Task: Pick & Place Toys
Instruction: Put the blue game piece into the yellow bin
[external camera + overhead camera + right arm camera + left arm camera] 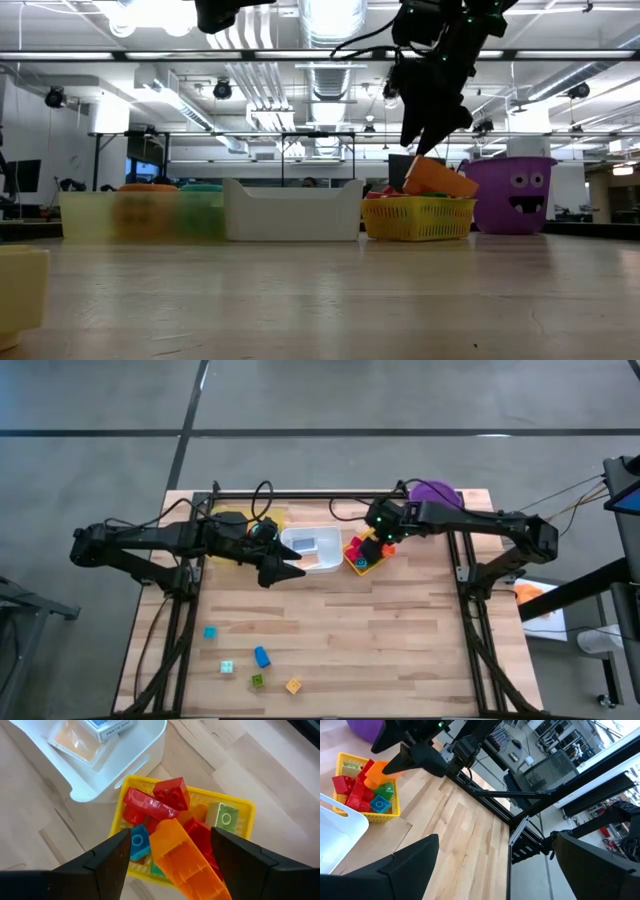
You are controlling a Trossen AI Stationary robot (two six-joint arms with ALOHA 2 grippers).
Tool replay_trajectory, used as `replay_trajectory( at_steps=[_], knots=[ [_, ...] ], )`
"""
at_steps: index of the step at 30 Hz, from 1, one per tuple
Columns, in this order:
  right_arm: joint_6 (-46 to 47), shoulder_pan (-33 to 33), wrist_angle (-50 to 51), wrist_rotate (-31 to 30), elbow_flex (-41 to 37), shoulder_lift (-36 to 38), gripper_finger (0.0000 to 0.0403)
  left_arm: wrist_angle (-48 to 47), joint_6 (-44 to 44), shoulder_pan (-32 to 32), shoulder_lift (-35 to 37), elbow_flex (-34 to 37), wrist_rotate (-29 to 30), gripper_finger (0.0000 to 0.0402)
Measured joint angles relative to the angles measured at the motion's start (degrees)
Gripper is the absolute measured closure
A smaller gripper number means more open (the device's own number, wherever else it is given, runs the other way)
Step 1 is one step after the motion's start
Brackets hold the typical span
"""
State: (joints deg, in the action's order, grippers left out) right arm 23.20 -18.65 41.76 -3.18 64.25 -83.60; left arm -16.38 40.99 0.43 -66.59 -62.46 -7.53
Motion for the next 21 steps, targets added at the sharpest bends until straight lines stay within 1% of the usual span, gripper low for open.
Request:
replay_trajectory(
  at_steps=[3, 7, 10, 12, 14, 17, 19, 21],
  knots=[
    [1.6, 0.0, 0.1, -1.3, 0.0, 2.1, 0.0135, 0.0, 0.0, 0.0, 0.0, 0.0, -0.2, 0.0010],
    [3.7, 0.0, 1.9, -1.8, -0.6, 6.7, 0.0136, 0.1, 0.0, 0.0, 0.0, 0.0, -0.6, 0.0010],
    [6.8, 0.0, 4.2, -1.8, -2.5, 9.7, 0.0153, 0.2, 0.0, 0.0, 0.0, 0.0, -0.6, 0.0010],
    [9.3, 0.1, 5.4, -1.1, -4.3, 11.5, 0.0182, 0.2, 0.0, 0.0, 0.0, 0.0, -0.6, 0.0010],
    [11.2, 0.8, 5.2, 1.1, -6.2, 13.2, 0.0219, 0.2, 0.0, 0.0, 0.0, 0.0, -0.6, 0.0010],
    [14.3, 3.8, 3.7, 3.4, -7.9, 15.8, 0.0278, -0.1, 1.2, 0.0, 0.0, 0.0, -0.9, 0.0010],
    [15.8, 6.9, 2.9, 2.7, -8.0, 17.6, 0.0316, -0.9, 2.4, 0.0, 0.0, 0.0, -1.7, 0.0010],
    [16.4, 10.0, 2.6, 0.5, -7.5, 19.3, 0.0349, -2.1, 3.5, -0.1, 0.0, 0.0, -2.6, 0.0010]
  ],
)
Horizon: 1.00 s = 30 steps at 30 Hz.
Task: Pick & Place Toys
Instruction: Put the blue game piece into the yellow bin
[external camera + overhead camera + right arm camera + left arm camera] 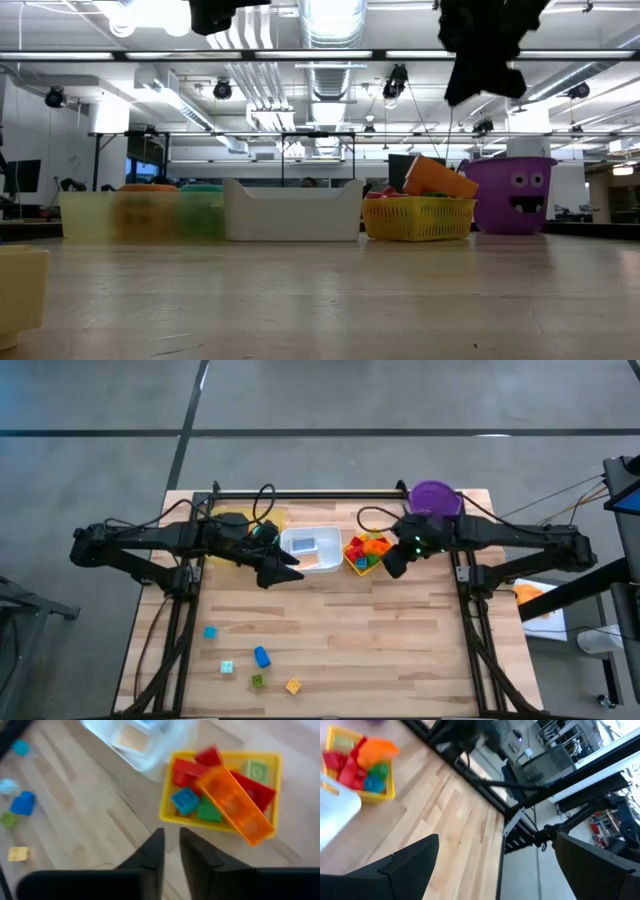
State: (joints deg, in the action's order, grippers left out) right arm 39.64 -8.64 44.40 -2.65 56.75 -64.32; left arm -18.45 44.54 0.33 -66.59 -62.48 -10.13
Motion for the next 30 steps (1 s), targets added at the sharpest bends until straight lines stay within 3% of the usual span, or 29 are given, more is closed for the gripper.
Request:
replay_trajectory(
  at_steps=[3, 5, 16, 24, 30],
  knots=[
    [0.1, 4.3, -0.2, -2.9, 1.4, 1.9, 0.0386, -2.8, 1.0, -0.9, 0.0, 0.0, -0.6, 0.0010],
    [0.1, 6.4, -0.2, -4.0, 2.1, 2.9, 0.0389, -5.2, 1.1, -2.1, 0.0, 0.0, -0.6, 0.0010],
    [0.5, 9.5, 0.3, -6.5, 3.8, 3.5, 0.0349, -18.8, 4.0, -14.0, -1.7, 0.0, 1.3, 0.0010],
    [0.6, 9.5, 0.3, -6.9, 4.0, 3.6, 0.0335, -25.6, 45.2, -22.5, -10.7, 0.0, 1.4, 0.0010],
    [-2.7, 9.5, 0.3, -8.0, 4.0, 3.6, 0.0335, -24.0, 65.3, -28.4, -17.3, 0.0, 9.7, 0.0010]
  ],
)
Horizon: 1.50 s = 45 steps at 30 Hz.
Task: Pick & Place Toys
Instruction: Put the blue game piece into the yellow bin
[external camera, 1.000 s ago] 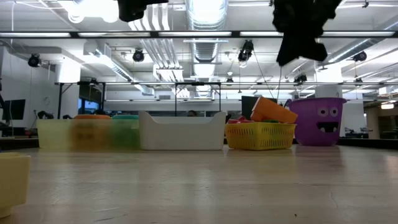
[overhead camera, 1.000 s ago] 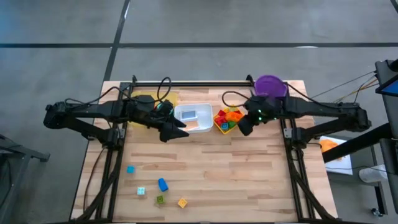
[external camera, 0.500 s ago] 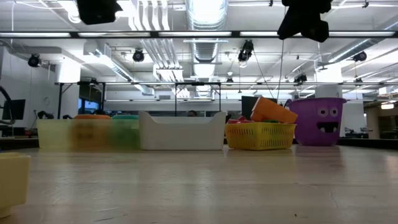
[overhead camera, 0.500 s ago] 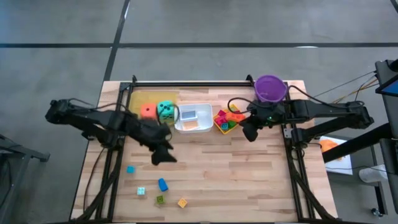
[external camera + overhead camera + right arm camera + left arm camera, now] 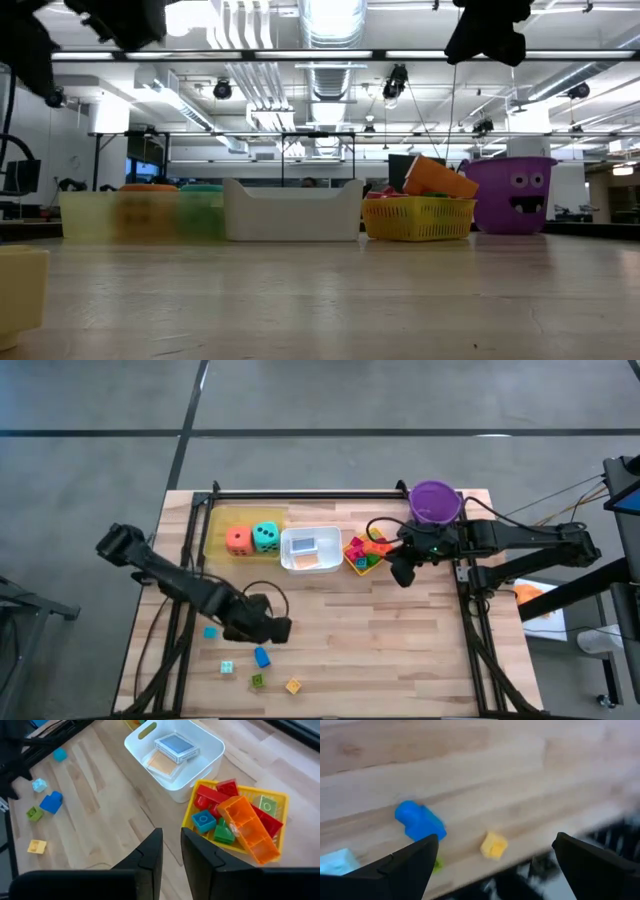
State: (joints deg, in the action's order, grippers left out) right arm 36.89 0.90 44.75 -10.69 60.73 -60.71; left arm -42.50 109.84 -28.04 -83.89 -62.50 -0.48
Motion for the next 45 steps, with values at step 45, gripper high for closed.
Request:
replay_trajectory(
  at_steps=[45],
  knots=[
    [-14.5, 0.0, 3.5, 0.6, -0.1, 4.9, 0.0335, 0.8, 32.5, -6.4, -17.6, 0.1, -2.8, 0.0085]
  ],
)
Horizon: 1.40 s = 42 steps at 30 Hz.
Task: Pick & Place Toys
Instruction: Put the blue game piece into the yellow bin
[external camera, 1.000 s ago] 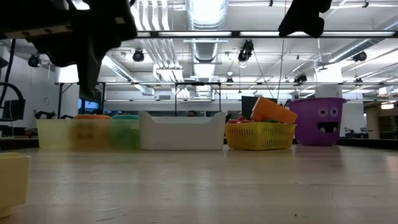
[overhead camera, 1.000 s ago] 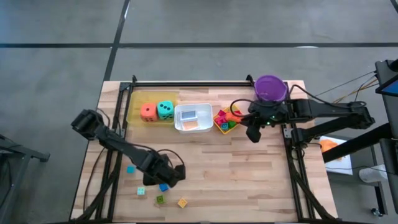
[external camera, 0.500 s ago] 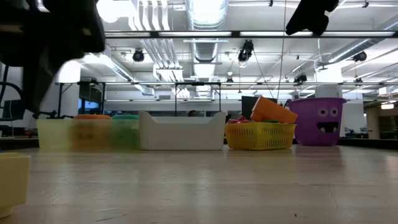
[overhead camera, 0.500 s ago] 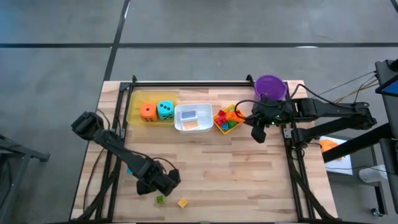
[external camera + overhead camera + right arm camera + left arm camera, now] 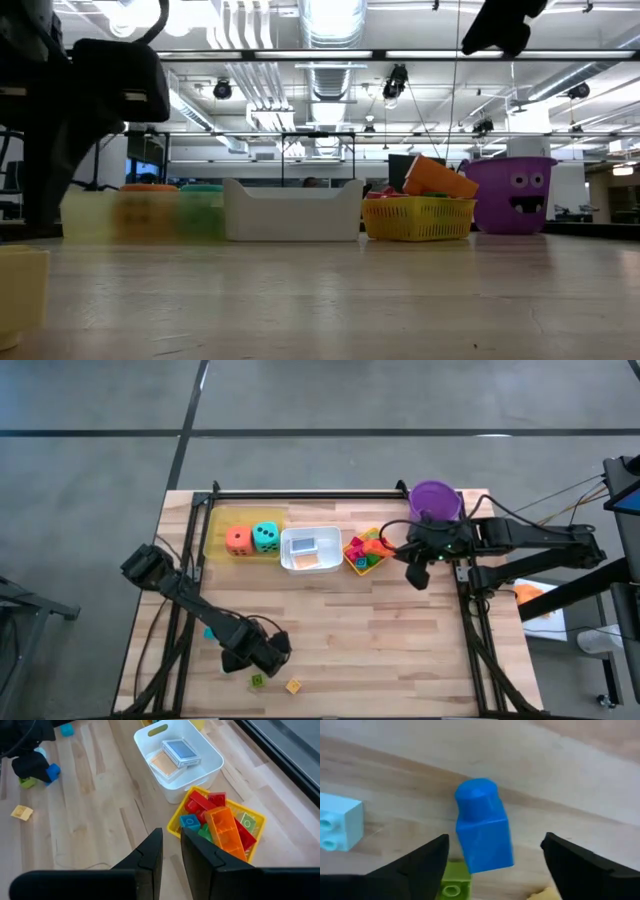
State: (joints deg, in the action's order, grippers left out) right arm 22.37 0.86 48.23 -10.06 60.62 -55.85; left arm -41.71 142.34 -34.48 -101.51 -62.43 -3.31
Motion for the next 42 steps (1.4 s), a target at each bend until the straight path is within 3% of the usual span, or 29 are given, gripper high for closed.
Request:
replay_trajectory(
  at_steps=[10, 23, 26, 29, 36, 39, 42],
  knots=[
    [0.8, 0.0, 0.0, 0.0, 0.0, 2.4, 0.0335, 0.0, -1.1, 0.0, 0.0, 1.0, 0.8, 0.0188],
    [1.2, 0.0, -0.4, 0.0, 0.0, 3.7, 0.0335, 9.3, -1.8, 0.0, 0.0, 5.9, 0.8, 0.0201],
    [1.2, 0.0, -0.5, 0.2, 0.0, 3.7, 0.0335, 9.4, -3.9, 0.0, 0.0, 5.9, 0.8, 0.0226],
    [1.2, 0.0, -0.6, 0.2, 0.0, 3.7, 0.0335, 9.4, -5.6, 0.0, 0.0, 5.9, 0.8, 0.0275],
    [1.2, 0.0, -2.1, 1.2, 0.0, 3.7, 0.0335, 10.5, -9.2, 0.0, 0.1, 5.8, 1.2, 0.0280],
    [1.2, 0.0, -3.9, 2.2, 0.0, 3.7, 0.0335, 13.1, -10.9, 0.1, 1.2, 5.8, 4.0, 0.0280],
    [1.0, 0.0, -6.3, 4.5, 0.0, 3.7, 0.0335, 16.4, -13.2, 0.3, 3.8, 5.8, 11.1, 0.0280]
  ],
)
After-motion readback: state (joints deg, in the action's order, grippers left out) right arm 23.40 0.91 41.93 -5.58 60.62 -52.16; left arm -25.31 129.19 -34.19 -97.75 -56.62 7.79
